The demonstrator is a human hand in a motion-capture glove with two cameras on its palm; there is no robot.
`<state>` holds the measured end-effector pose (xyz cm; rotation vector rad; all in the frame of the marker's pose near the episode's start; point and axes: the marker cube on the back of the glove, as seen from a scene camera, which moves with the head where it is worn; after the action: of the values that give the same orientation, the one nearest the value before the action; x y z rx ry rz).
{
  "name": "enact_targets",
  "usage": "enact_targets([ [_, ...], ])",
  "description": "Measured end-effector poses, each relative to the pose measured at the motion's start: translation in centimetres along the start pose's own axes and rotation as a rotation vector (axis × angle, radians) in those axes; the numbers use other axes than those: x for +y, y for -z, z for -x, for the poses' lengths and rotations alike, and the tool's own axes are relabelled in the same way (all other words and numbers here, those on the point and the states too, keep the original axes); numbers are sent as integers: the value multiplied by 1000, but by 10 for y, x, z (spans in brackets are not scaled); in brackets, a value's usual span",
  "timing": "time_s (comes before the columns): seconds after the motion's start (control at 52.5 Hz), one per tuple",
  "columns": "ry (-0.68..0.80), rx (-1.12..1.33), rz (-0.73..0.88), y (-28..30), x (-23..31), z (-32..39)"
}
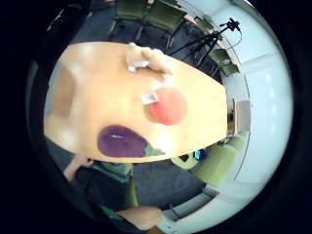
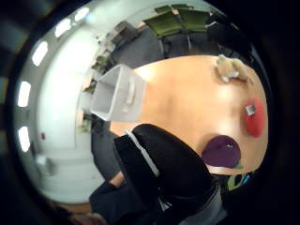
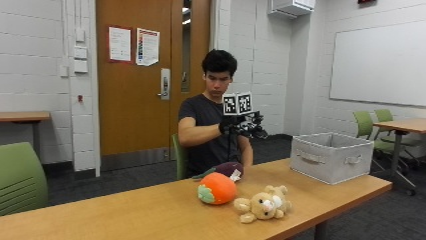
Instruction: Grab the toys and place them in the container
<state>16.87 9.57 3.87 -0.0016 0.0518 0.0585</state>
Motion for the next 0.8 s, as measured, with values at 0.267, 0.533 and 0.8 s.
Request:
enact_targets([
  [0.267, -32, -26, 75, -72, 40, -36],
  [0.533, -43, -27, 140, -131, 56, -40],
  [0.8, -68, -37, 177, -156, 67, -44],
])
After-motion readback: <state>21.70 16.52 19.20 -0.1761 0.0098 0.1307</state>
